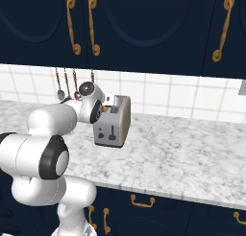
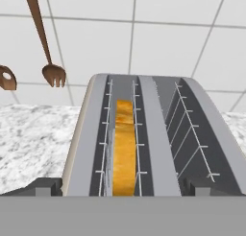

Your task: Start the toaster. Once the lever pops up, take the bread to the plate on the dining counter.

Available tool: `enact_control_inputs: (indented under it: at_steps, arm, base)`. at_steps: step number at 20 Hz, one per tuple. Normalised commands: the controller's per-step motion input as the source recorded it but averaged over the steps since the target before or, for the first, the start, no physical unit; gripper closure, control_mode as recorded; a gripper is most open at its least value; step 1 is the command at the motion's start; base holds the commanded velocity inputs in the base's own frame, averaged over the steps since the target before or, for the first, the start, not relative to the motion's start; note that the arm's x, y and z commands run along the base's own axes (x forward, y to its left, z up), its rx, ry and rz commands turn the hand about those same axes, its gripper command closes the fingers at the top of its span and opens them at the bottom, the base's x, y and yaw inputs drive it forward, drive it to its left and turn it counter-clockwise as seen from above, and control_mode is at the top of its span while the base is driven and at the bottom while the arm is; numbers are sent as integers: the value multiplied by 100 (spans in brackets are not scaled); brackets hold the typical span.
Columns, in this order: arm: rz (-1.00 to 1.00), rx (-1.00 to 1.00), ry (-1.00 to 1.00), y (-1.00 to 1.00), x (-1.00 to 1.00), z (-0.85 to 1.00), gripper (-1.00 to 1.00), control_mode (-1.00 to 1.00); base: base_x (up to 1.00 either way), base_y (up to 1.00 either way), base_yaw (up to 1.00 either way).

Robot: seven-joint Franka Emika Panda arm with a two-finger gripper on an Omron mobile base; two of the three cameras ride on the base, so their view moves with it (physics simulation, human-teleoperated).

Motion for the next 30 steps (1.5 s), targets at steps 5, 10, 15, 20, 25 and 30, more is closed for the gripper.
enact_control_inputs:
  at_steps: [5,10,15,20,25,30]
  arm:
    - [0,0,0,0,0,0,-100,-100]
    - [0,0,0,0,0,0,-100,-100]
    - [0,0,0,0,0,0,-100,-100]
    - [0,0,0,0,0,0,-100,-100]
    - [0,0,0,0,0,0,-100,-100]
    - [0,0,0,0,0,5,-100,-100]
  base:
    - [0,0,0]
    - [0,0,0]
    - [0,0,0]
    - [0,0,0]
    - [0,0,0]
    - [0,0,0]
